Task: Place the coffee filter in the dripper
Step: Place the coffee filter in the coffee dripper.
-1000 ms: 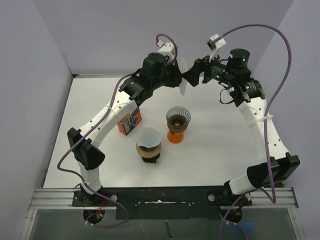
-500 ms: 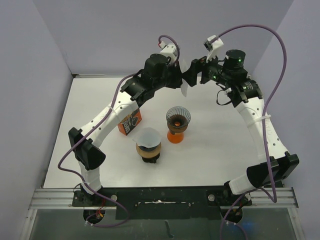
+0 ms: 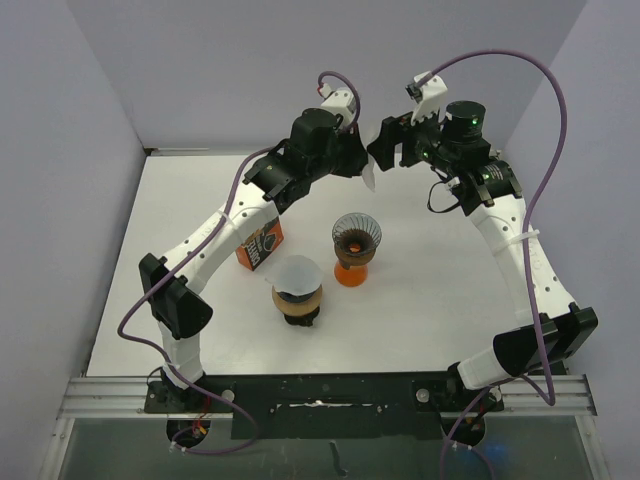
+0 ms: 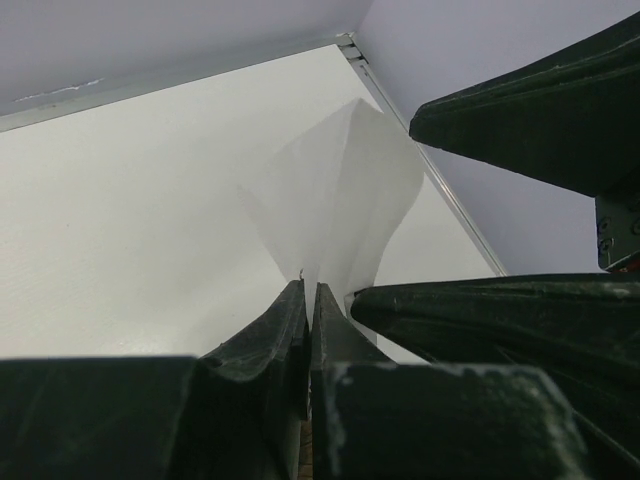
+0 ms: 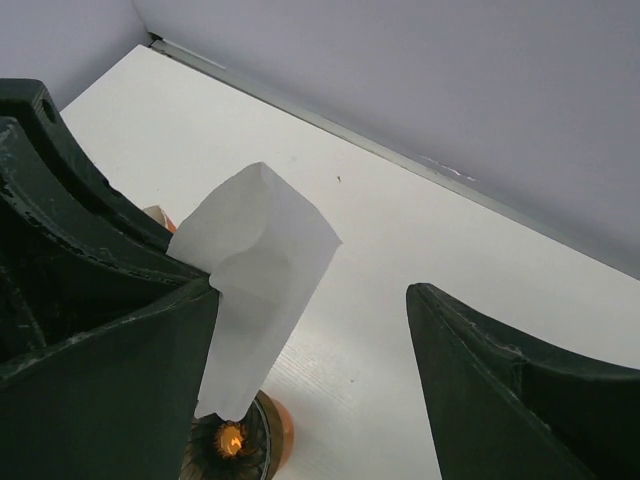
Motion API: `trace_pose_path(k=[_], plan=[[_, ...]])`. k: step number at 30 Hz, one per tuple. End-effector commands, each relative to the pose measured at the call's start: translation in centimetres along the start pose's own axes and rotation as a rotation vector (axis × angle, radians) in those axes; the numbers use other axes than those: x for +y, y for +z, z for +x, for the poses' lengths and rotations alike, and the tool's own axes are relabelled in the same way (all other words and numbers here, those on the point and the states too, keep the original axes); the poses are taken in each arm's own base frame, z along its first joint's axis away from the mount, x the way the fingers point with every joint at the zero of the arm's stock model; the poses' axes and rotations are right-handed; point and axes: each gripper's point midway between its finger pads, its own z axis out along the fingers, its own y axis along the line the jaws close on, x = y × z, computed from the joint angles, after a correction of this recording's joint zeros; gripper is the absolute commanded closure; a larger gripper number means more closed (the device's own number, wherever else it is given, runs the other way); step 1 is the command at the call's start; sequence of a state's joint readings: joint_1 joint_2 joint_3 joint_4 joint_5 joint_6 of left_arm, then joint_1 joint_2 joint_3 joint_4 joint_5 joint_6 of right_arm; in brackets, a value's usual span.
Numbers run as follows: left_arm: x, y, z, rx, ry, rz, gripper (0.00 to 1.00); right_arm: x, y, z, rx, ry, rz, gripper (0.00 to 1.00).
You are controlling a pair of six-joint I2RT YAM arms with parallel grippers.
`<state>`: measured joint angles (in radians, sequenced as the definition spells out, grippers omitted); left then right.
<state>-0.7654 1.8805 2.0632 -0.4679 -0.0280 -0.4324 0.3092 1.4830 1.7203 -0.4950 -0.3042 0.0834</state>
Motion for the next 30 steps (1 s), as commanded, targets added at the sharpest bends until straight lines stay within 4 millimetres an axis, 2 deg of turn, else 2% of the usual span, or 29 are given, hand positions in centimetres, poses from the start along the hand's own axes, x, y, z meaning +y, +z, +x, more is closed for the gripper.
trace_pose_path(k=[1,14,30], plan=[[-0.8,-0.2,-1.9,-0.069,0.020,0.015,1.00,-1.0,-0.9,-2.2,-0.060,-0.038,0.075,0.23],[-0.3,0.0,-2.1,-0.087,0.076,-0.035,1.00,-1.7,-1.4,-1.9,-0.051,-0.047,0.124,0.24],[-0.7,-0.2,-2.2,-0.112,0.151,-0.086,1.00,-3.6,-2.1,-1.4,-0.038,-0.033,0.205,0.24]])
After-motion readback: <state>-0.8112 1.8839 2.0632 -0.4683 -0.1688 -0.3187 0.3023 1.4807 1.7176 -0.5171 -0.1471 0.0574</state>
